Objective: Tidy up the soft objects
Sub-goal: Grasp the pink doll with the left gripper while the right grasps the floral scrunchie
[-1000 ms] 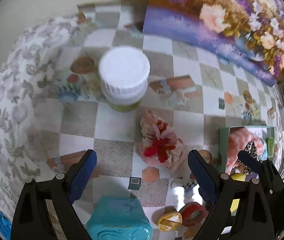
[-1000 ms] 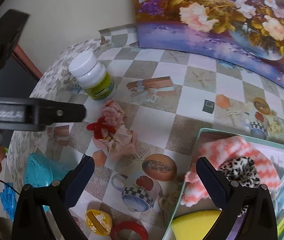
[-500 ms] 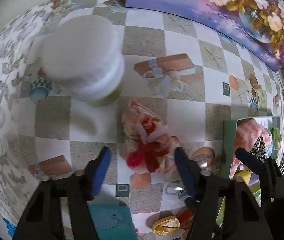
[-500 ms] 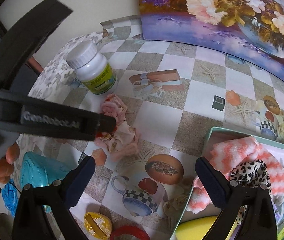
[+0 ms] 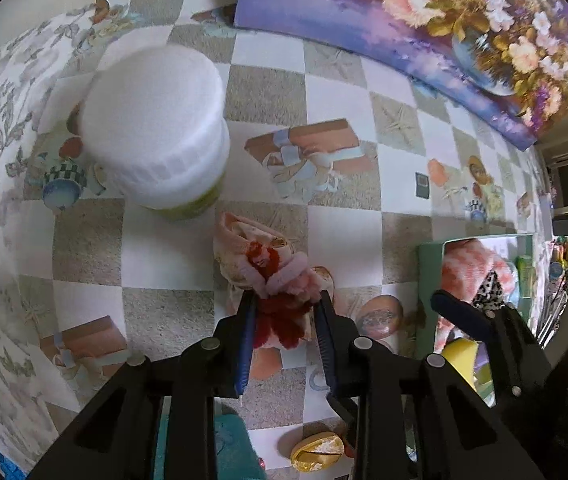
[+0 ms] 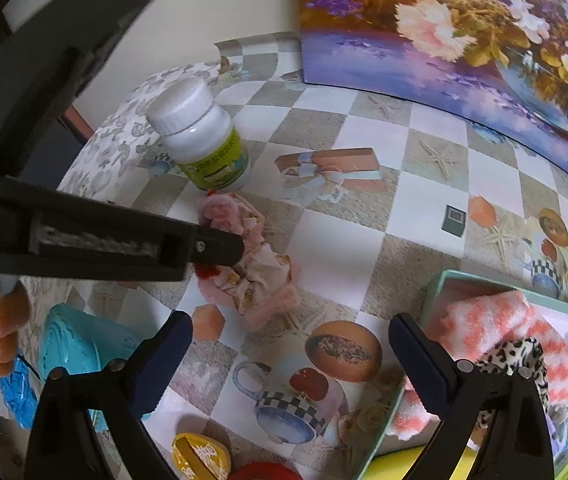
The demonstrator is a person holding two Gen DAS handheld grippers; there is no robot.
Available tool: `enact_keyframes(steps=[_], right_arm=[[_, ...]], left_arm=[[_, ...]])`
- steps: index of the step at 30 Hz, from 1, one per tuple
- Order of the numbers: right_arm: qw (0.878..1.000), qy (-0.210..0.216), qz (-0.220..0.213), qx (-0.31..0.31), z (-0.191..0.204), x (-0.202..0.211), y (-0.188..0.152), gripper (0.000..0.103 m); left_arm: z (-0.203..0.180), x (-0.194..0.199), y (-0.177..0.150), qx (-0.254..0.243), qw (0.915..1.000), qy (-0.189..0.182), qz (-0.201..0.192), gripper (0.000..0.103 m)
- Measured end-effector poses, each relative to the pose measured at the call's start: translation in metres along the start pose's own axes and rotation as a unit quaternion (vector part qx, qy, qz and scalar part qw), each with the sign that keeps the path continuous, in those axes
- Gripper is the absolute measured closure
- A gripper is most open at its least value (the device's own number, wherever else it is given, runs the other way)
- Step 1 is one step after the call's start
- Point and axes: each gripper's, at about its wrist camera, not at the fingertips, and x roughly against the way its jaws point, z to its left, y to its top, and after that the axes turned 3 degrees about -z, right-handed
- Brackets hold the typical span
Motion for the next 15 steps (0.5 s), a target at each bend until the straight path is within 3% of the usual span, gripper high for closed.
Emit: enact_keyframes(steps=[9, 15], right_arm=[[1.000, 0.003, 0.000, 0.019, 0.015, -0.021, 0.007, 0.004], [0.999, -0.004, 0.019, 0.039, 0.023, -0.044, 0.005, 0.018]], left_arm=[[0.034, 0.035, 0.002, 0.015, 0.9990, 0.013, -0.039, 0.073], [0.073, 0.043, -0.002, 0.041, 0.9975, 0.029, -0.049, 0.073]])
